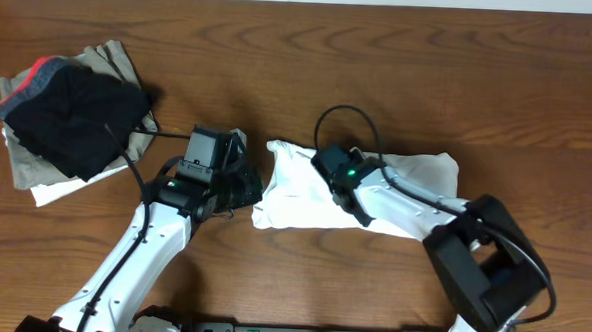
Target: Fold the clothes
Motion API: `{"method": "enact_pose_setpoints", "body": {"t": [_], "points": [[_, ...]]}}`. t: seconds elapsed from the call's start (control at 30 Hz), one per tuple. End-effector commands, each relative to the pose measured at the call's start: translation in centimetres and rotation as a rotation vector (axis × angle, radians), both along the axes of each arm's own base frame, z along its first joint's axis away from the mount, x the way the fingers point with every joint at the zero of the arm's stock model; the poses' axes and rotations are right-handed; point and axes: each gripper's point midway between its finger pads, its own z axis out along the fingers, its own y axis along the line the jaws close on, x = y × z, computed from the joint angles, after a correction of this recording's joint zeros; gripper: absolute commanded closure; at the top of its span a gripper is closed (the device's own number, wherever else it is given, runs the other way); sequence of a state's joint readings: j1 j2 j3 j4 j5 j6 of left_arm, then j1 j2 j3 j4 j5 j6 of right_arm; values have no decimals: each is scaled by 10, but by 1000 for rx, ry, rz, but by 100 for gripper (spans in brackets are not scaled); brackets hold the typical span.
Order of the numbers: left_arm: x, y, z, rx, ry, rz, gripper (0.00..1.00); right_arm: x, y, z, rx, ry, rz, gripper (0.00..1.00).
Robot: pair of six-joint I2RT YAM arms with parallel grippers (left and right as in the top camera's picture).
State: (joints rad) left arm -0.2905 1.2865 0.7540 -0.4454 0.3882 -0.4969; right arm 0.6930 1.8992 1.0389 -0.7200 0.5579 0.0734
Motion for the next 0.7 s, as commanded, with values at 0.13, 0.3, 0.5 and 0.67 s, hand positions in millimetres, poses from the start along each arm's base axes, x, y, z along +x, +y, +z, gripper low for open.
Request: {"method": "enact_pose_setpoints", "body": {"t": [0.13,0.3,0.5,0.67], "points": [[1,2,2,8,-10,3,88,-39,6,-62,88,169,-144,99],[1,2,2,8,-10,3,88,-39,4,-61,86,159,-174,98],[1,2,2,8,-10,3,88,-46,-14,-46,21,115,-276,99],[5,1,4,3,-27,3,88,-30,-3,-7,115,9,-274,99]]}}
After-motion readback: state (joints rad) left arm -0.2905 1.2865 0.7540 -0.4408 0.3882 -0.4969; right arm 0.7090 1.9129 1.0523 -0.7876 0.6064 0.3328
